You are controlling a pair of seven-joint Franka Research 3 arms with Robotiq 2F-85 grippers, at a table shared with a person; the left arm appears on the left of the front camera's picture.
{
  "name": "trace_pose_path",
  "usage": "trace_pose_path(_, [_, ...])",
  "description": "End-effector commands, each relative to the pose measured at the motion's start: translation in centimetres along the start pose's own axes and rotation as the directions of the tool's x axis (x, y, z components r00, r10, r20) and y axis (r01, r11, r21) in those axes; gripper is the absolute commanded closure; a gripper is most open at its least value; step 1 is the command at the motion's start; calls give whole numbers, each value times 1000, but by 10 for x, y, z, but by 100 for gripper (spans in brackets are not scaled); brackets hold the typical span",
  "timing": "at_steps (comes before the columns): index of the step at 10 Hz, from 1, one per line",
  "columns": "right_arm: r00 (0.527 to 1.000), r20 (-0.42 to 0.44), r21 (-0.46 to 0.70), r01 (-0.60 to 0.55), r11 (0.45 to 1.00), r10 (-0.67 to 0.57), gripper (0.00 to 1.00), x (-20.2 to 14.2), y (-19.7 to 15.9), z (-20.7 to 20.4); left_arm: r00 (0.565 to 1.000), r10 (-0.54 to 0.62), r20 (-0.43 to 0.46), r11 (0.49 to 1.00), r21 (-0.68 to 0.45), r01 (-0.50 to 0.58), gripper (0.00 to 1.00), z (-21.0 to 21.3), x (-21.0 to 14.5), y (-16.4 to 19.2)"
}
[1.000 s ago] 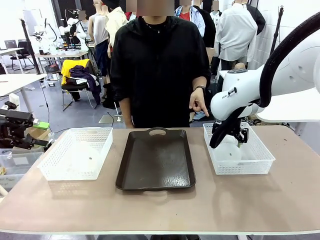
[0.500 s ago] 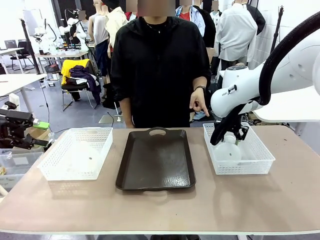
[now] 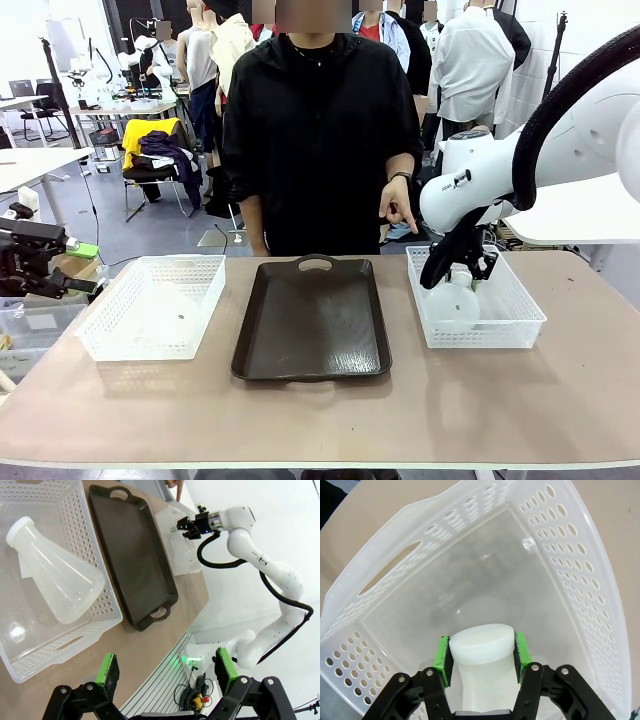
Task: Prepare the laboratory tools.
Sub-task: Pick up the Big flask that the person points to, then while moving the picked Big flask to the Handle tray indicated by the person, stop as directed by the person.
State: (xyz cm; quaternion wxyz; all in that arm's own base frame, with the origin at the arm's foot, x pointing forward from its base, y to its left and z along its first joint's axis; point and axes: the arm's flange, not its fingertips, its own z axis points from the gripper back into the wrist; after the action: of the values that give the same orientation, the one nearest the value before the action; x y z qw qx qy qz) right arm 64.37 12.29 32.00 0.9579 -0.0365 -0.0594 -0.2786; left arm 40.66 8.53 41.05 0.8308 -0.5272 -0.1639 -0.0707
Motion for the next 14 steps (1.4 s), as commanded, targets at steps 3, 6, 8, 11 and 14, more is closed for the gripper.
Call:
trace_pose_path(3, [1000,-16,-36,18,999,-19,100,4,4,-23,1000,-2,5,1000,-2,2,0,2,0,-1])
trace_pose_path(6, [999,-37,5,4,1000,-3,100,0,-1,-26,1000,-2,5,1000,-2,2,0,2,0,-1])
trace_pose_path(8, [1000,-2,-1,4,1000,-4,100,3,1,-1,1000,-2,5,1000,-2,2,0,2,0,-1])
trace_pose_path(11, [1000,-2,-1,4,1000,-4,100,3,1,-1,1000,-2,5,1000,-2,2,0,2,0,-1])
trace_pose_path(14, [1000,-2,-1,4,1000,-4,100,3,1,-1,1000,-2,5,1000,-2,2,0,2,0,-1])
